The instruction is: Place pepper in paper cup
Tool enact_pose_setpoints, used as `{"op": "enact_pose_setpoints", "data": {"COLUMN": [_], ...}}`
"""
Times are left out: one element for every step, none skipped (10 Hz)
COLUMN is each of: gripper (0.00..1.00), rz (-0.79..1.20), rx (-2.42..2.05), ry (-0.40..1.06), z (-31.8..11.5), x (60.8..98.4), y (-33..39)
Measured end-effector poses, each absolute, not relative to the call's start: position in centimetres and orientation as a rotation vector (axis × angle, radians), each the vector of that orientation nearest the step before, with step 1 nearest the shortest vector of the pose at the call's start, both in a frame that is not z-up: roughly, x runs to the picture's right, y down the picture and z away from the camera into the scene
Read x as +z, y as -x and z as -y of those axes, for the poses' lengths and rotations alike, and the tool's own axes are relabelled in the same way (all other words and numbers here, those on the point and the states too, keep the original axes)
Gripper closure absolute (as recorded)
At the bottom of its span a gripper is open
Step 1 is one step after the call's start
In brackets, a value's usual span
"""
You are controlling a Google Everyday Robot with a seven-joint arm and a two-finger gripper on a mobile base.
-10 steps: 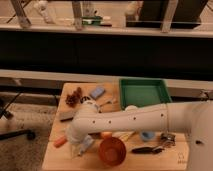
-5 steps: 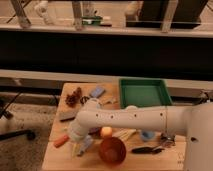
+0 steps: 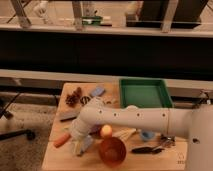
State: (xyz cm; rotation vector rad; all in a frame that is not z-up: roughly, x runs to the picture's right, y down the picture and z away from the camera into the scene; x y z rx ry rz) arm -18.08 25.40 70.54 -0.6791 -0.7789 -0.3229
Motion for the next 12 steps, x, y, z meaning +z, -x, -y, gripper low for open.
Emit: {"op": "enact_pose_setpoints", "data": {"gripper": [0.20, 0.20, 0.20, 0.20, 0.20, 0.20, 0.20, 0.20, 0.20, 0.20, 0.20, 0.20], "rz": [0.781, 0.777, 0.771, 0.766, 0.761, 0.759, 0.756, 0.756, 0.758, 0.760, 0.761, 0.762], "rx": [-0.323, -0.319, -0.316, -0.315, -0.316, -0.319, -0.322, -0.322, -0.322, -0.322, -0.323, -0.323], "ry": [0.681, 0.681, 0.680, 0.680, 0.679, 0.680, 0.681, 0.682, 0.686, 0.689, 0.693, 0.700], "z": [-25.5, -25.6, -25.7, -25.8, -25.9, -26.0, -26.1, -26.0, -26.1, -26.1, -26.1, -26.3], "x": [70.6, 70.7, 70.9, 71.1, 71.4, 71.7, 72.0, 72.2, 72.4, 72.6, 72.8, 73.1], "y": [18.3, 18.5, 18.9, 19.1, 19.4, 19.7, 20.0, 20.3, 20.7, 21.0, 21.3, 21.7]}}
